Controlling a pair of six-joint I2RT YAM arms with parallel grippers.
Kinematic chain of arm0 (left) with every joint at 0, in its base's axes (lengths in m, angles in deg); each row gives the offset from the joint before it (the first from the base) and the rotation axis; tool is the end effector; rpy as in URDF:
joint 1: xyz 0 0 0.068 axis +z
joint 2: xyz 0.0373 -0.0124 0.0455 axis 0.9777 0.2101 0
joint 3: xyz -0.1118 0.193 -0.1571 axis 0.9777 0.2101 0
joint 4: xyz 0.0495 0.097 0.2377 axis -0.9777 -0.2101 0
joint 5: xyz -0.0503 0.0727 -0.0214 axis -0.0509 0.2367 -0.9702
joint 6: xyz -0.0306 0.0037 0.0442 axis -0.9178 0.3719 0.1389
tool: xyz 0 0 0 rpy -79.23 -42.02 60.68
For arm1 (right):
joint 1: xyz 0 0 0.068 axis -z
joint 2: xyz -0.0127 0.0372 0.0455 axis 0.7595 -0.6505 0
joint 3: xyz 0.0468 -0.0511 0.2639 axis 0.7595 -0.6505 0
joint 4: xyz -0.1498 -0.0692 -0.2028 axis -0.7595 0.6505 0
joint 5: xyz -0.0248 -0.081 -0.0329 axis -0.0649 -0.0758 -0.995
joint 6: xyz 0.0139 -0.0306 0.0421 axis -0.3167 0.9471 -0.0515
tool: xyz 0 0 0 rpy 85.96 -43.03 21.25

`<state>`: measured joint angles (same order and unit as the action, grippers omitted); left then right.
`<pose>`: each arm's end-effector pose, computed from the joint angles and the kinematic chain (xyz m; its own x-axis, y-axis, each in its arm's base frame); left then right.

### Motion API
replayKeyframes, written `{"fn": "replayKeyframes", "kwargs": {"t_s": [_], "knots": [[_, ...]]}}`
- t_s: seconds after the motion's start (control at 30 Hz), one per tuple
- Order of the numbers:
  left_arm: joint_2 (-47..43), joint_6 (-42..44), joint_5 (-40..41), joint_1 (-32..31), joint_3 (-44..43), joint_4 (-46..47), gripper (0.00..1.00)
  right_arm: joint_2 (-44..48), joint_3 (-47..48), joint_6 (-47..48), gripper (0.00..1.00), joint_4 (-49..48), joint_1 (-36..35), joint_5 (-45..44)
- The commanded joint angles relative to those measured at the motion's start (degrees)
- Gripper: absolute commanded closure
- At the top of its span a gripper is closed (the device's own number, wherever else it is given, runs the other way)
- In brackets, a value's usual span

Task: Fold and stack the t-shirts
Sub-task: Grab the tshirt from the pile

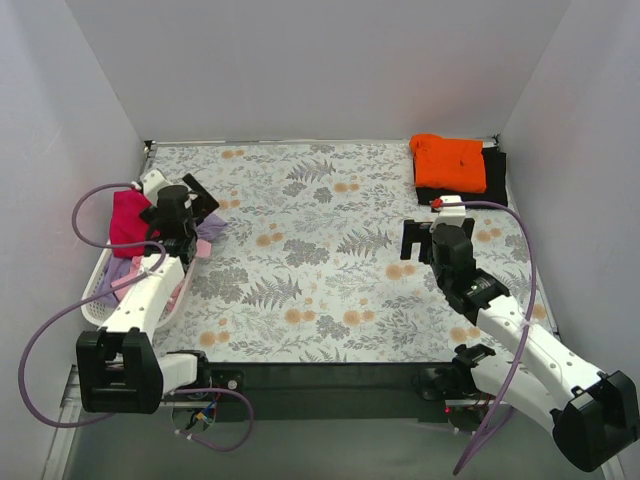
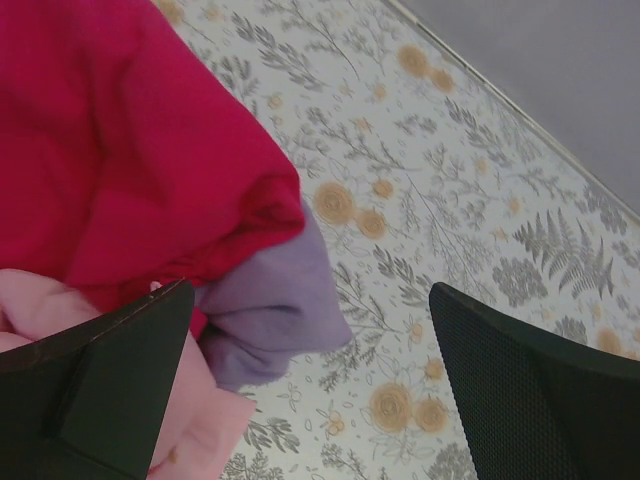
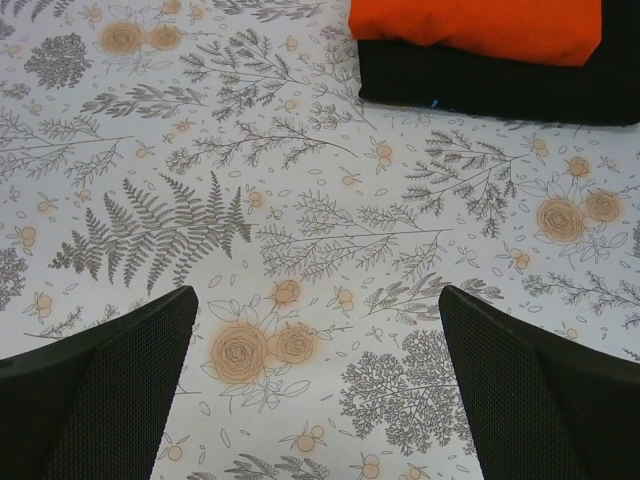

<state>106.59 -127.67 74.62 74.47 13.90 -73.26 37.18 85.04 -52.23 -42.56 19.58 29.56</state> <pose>0.2731 -0.0042 0.2638 0.0548 -0.8821 -0.4679 -0.5208 0.3746 -0.7671 0.1851 0.0860 0.2624 -0.3116 -0.0001 -0.9502 0.0196 0.9998 -0.0066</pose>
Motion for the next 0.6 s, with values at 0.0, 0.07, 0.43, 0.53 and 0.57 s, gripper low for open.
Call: {"fn": "replayKeyframes", "kwargs": {"t_s": [0.0, 0.07, 0.43, 0.53, 0.57], "knots": [[-3.8, 0.1, 7.6, 3.2, -3.6, -3.9, 0.02, 1.5, -0.3, 0.7, 0.02, -2.4, 0.1, 1.7], [-4.0, -0.4, 10.5, 6.1, -3.8, -5.8, 0.02, 1.3, -0.5, 1.1, 0.02, -4.1, 0.1, 2.7], [-9.4, -3.9, 8.4, 7.5, 4.0, -9.3, 0.03, -3.7, 0.2, -0.1, 0.02, -5.1, 0.2, 7.3], [-10.0, -4.3, 6.8, 7.5, 5.5, -9.3, 0.07, -4.2, 0.1, -0.7, 0.02, -5.6, 0.1, 9.2], [-9.9, -4.5, 6.1, 7.4, 6.2, -9.3, 0.09, -4.4, 0.0, -0.9, 0.02, -5.7, 0.1, 9.6]]}}
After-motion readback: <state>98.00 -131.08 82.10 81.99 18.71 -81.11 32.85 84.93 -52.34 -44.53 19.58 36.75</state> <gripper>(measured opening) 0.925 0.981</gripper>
